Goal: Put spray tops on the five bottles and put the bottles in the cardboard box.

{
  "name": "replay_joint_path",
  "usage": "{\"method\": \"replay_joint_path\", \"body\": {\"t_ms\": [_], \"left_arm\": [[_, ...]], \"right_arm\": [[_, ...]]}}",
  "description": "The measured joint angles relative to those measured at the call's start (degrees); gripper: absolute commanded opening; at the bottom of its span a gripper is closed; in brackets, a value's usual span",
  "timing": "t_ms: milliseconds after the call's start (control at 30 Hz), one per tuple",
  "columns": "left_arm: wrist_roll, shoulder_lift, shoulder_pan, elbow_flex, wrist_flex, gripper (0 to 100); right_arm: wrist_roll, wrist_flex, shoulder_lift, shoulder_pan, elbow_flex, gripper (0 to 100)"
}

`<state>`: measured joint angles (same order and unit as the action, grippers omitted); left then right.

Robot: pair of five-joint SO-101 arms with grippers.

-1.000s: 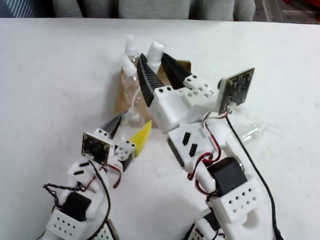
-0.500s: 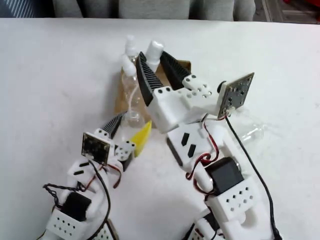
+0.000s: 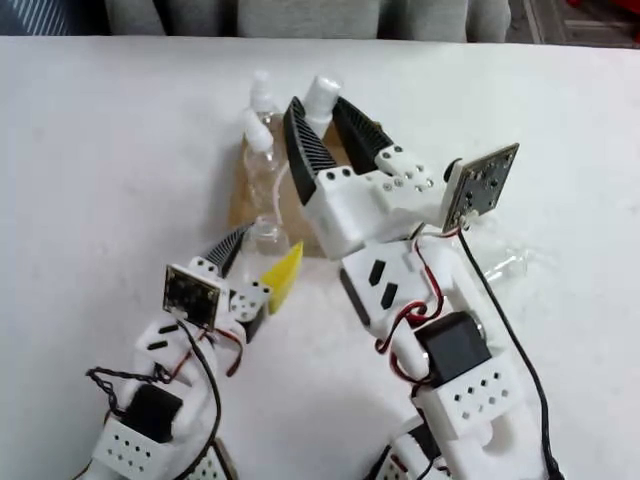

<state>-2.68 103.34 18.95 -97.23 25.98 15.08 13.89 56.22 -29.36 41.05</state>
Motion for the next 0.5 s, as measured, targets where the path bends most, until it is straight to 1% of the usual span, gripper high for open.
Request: {"method": "replay_joint_path", "body": {"t_ms": [100,233,500], "left_arm": [[0.00,0.00,0.00,0.00,0.00,3],[0.00,0.00,0.00,0.00,0.00,3],[0.00,0.00,0.00,0.00,0.00,3]], "right_arm": [[0.00,0.00,0.00,0.09,0.00,1.6],[0.00,-2.73,0.00,0.00,0.00,1.6],[0.00,-2.73,0.00,0.00,0.00,1.6]]}}
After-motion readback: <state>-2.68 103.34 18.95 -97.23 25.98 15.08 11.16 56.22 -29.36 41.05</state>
